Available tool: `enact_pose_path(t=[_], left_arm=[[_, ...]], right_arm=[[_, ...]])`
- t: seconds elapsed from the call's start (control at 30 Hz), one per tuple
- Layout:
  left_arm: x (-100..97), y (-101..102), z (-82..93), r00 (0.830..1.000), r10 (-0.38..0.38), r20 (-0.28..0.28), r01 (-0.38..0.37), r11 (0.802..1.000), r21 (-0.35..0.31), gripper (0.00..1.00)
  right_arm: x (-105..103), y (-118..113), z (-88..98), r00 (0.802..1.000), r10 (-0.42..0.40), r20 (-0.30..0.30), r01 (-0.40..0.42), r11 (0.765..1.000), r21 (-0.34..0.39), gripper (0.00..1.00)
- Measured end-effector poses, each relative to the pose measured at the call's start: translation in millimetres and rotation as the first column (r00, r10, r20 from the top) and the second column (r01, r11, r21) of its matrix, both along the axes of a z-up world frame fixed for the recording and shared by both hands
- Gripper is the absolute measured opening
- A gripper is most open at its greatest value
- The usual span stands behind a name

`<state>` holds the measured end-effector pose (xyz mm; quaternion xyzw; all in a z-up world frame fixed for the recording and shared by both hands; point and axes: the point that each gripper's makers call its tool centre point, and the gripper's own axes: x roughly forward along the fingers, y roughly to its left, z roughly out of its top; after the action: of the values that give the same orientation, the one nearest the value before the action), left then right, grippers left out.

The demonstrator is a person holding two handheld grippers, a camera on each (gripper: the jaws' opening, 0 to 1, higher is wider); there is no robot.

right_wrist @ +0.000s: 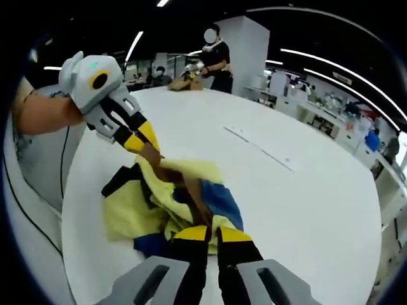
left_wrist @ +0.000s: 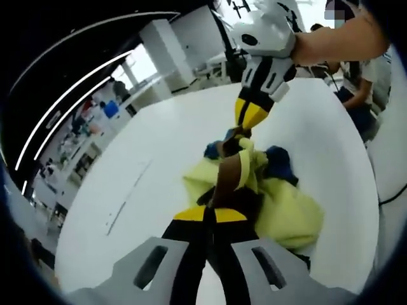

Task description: Fold the garment on the visible template until the final outline fits inside the template.

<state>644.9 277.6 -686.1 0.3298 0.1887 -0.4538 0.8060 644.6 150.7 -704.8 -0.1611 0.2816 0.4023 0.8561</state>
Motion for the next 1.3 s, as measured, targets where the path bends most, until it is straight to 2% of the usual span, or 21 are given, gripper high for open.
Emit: enact_pose_path(t=[0.17,0.3,0.4,0.5,0.53,0.6,0.73,0.77,0.8,0.83,0.87,0.97,1.07,1.13,1.2,1.3], left_arm=[[3.2,5,28.3,0.999,0.02,0.035,-0.02,1.0,-0.024,0.0],[5.1,7,56.0,0.994,0.023,0.103,-0.021,1.0,-0.021,0.0],[7.1,6,82.1,0.984,0.02,0.176,-0.017,1.0,-0.018,0.0],[6.4,6,90.6,0.98,0.022,0.197,-0.019,1.0,-0.017,0.0],[5.9,7,87.0,0.98,0.022,0.196,-0.02,1.0,-0.014,0.0],[3.6,10,67.6,0.987,0.02,0.162,-0.023,1.0,0.017,0.0],[-10.3,21,10.3,0.999,0.027,0.037,-0.03,0.996,0.088,0.0],[-12.6,23,2.6,0.999,0.03,0.025,-0.032,0.995,0.096,0.0],[-15.0,25,-4.2,0.999,0.036,0.011,-0.037,0.994,0.105,0.0],[-16.4,26,-7.8,0.999,0.034,0.008,-0.035,0.994,0.108,0.0],[-19.0,28,-11.6,0.999,0.034,-0.003,-0.034,0.994,0.1,0.0],[-22.7,28,-10.2,0.999,0.04,-0.019,-0.039,0.998,0.049,0.0],[-21.0,30,-2.5,0.998,0.056,-0.007,-0.056,0.998,0.006,0.01],[-19.0,32,1.7,0.998,0.058,0.004,-0.058,0.998,-0.02,0.04],[-17.9,34,2.5,0.998,0.062,0.005,-0.062,0.998,-0.032,0.07],[-16.4,39,-1.0,0.998,0.069,0.002,-0.069,0.997,-0.031,0.08]], right_arm=[[-5,0,14.8,0.998,-0.033,-0.044,0.037,0.996,0.087,0.0],[-14,4,28.1,0.996,-0.038,-0.08,0.05,0.986,0.159,0.0],[-25,12,41.5,0.995,-0.016,-0.103,0.038,0.975,0.218,0.0],[-36,18,45.8,0.993,0.008,-0.115,0.019,0.972,0.233,0.0],[-40,20,43.3,0.992,0.019,-0.124,0.009,0.974,0.226,0.0],[-50,23,29.3,0.988,0.05,-0.148,-0.023,0.984,0.179,0.0],[-67,27,-5.1,0.972,0.107,-0.211,-0.089,0.992,0.092,0.0],[-70,27,-10.0,0.969,0.122,-0.214,-0.109,0.991,0.072,0.0],[-75,27,-14.4,0.963,0.169,-0.21,-0.164,0.986,0.039,0.0],[-76,25,-15.5,0.963,0.158,-0.217,-0.155,0.987,0.031,0.0],[-76,24,-13.8,0.967,0.167,-0.193,-0.166,0.986,0.024,0.01],[-68,23,-3.0,0.975,0.165,-0.152,-0.158,0.986,0.056,0.16],[-49,22,17.7,0.982,0.19,-0.017,-0.189,0.981,0.055,0.14],[-38,22,26.4,0.979,0.2,0.043,-0.202,0.978,0.043,0.16],[-27,23,29.3,0.965,0.244,0.098,-0.246,0.969,-0.001,0.16],[-16,25,23.8,0.94,0.316,0.13,-0.305,0.947,-0.1,0.15]])
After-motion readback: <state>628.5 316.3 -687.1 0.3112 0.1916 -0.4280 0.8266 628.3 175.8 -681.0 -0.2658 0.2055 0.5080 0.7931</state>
